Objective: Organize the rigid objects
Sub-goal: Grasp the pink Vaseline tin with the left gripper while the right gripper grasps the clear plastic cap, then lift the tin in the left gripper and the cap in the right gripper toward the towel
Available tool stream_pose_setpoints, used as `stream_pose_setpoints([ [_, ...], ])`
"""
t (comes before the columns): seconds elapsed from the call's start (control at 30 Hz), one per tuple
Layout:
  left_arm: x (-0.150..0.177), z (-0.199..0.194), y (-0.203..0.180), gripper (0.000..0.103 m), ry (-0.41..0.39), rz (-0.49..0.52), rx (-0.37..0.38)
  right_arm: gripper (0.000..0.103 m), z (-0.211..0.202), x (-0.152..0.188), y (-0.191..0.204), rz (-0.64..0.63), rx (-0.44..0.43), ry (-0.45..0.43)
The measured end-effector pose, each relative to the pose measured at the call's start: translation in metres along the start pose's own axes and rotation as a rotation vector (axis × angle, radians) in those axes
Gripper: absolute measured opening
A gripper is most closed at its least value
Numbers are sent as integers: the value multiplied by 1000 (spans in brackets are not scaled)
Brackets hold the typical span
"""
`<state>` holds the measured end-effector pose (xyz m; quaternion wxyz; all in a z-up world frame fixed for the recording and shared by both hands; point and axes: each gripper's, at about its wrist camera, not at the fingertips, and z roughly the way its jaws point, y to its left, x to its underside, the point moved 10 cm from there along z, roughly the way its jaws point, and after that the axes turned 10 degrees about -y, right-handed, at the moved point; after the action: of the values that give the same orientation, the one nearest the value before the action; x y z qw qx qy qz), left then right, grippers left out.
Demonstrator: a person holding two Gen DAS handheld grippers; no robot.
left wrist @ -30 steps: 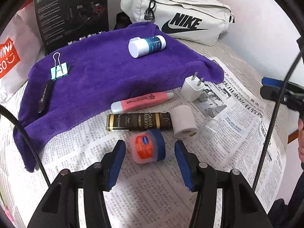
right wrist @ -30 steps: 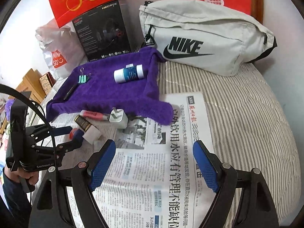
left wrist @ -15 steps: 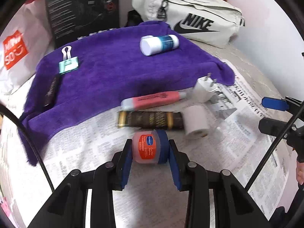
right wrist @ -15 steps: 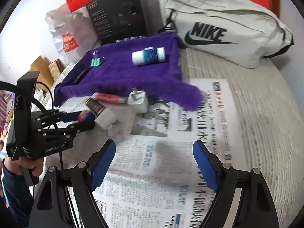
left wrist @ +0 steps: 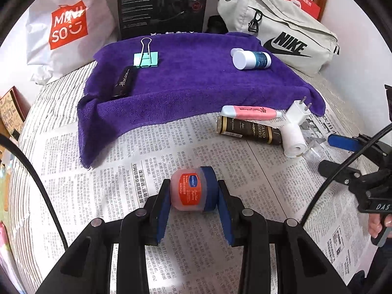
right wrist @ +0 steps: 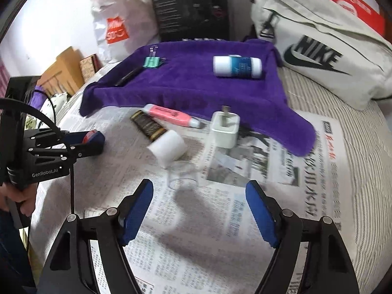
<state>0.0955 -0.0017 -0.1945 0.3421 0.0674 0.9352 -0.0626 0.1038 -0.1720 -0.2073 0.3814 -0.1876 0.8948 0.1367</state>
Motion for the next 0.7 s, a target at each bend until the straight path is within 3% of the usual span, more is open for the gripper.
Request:
stream_pose_setpoints([
  [0.43, 0, -1, 1, 34, -24, -11, 2, 27, 19, -1, 8, -106, 28, -5],
  [0.7, -1, 0, 2, 34, -26, -4, -5, 27, 15, 0, -1, -65, 27, 2],
])
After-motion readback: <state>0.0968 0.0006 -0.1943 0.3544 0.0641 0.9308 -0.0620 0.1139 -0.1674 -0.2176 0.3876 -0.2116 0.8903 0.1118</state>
